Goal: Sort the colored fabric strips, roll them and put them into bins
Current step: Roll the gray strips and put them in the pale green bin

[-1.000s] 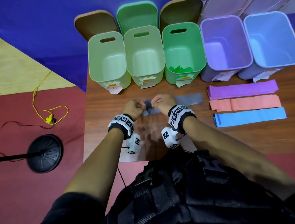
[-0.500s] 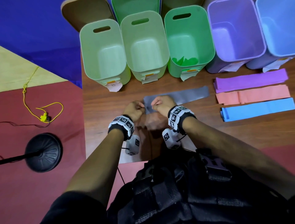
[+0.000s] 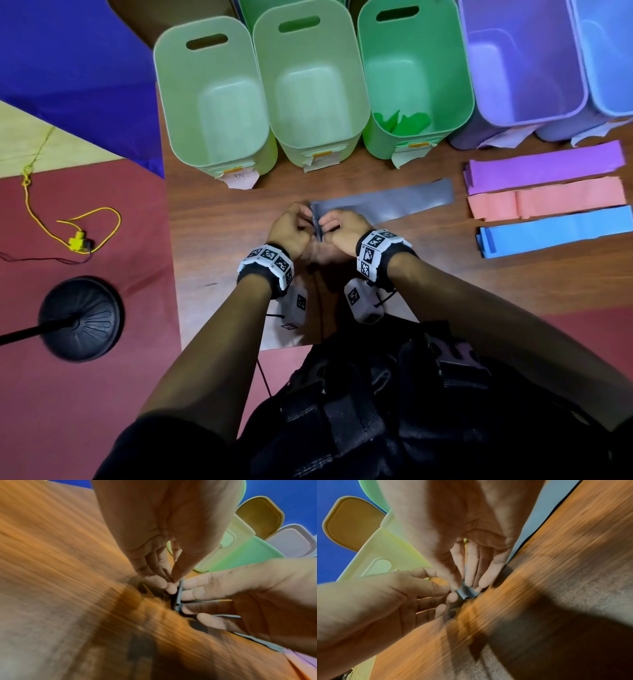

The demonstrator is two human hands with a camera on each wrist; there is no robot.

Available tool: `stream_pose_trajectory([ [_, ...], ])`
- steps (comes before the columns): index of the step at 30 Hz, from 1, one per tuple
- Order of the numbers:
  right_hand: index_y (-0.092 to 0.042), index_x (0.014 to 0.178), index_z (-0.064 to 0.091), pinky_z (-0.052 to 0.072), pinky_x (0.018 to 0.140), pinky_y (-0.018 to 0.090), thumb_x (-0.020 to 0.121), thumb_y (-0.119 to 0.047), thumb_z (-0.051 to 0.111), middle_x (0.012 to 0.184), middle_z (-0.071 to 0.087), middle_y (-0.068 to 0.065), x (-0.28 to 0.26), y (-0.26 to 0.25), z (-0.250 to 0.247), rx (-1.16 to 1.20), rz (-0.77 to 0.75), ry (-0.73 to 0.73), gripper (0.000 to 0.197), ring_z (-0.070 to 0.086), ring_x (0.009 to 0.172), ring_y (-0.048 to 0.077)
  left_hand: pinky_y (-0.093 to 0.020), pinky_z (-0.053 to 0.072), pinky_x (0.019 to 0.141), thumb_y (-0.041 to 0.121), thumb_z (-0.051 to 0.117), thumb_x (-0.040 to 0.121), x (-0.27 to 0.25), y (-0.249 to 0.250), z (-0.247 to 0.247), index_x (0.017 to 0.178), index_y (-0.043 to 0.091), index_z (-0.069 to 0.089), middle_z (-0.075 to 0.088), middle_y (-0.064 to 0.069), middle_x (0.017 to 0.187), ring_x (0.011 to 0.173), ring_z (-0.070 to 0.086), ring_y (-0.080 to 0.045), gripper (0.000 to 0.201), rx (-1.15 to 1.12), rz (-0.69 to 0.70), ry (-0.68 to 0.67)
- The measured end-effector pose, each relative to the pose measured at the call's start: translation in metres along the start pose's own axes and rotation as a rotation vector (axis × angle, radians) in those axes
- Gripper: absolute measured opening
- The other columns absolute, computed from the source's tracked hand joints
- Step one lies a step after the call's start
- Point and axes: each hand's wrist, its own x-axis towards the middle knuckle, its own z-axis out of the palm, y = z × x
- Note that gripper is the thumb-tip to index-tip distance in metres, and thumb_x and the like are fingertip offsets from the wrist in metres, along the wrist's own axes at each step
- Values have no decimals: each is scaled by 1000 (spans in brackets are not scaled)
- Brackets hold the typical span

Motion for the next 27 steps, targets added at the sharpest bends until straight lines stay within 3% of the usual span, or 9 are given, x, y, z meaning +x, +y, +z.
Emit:
stream_pose_trajectory([
  [3,-4,119,66,49,76,16,83,5,70,116,69,12,-1,-2,0,87,33,-1,37,60,96,16,-46,57,86,11,51,61,-4,6,2,88,37,59,69,-7,84,81,67,-32,38,-19,32,20],
  [6,-11,113,69,51,81,18,81,1,74,108,71,5,-3,1,-3,100,14,2,34,63,94,13,-45,57,86,17,60,63,-9,13,3,87,46,63,73,-6,84,81,69,-27,38,-9,36,20],
  [10,-19,94,71,49,74,14,81,1,70,87,72,-3,-5,4,-4,76,-25,64,24,66,89,11,-49,57,88,16,67,67,-12,15,4,86,38,69,76,-4,81,85,72,-27,29,-25,15,30],
  [14,-25,83,69,49,75,17,82,2,60,79,68,-10,-13,2,-8,50,-58,95,28,65,85,10,-50,58,82,23,71,75,-18,20,6,84,34,68,71,-4,73,71,66,-24,15,-19,27,73],
  [18,-21,91,73,45,68,13,86,-8,63,79,68,-9,-25,0,-20,76,-97,152,17,60,72,3,-32,48,67,17,71,88,-30,40,8,87,28,67,56,3,65,62,54,-14,12,-15,77,144],
  [20,-20,95,74,49,69,18,88,-11,62,81,70,-6,-32,-2,-27,99,-119,191,16,61,72,7,-25,42,62,16,69,90,-34,48,9,90,22,66,53,8,62,56,50,-8,7,-19,111,152],
  [23,-20,98,75,49,75,25,91,-15,59,89,71,-3,-39,-7,-36,100,-170,225,18,62,81,13,-29,47,69,18,68,91,-37,58,10,84,25,64,61,8,72,66,56,-10,10,-13,155,163],
  [25,-17,101,74,45,66,22,93,-13,57,84,66,-5,-42,-10,-41,103,-193,245,20,58,72,11,-31,51,79,19,66,91,-39,65,9,83,26,63,65,6,82,79,61,-15,11,-3,173,177],
  [27,-16,99,72,44,59,18,93,-10,55,81,63,-10,-44,-13,-45,151,-202,269,19,56,68,7,-30,50,81,19,65,90,-42,73,9,85,23,62,67,3,88,85,63,-18,8,3,194,201],
])
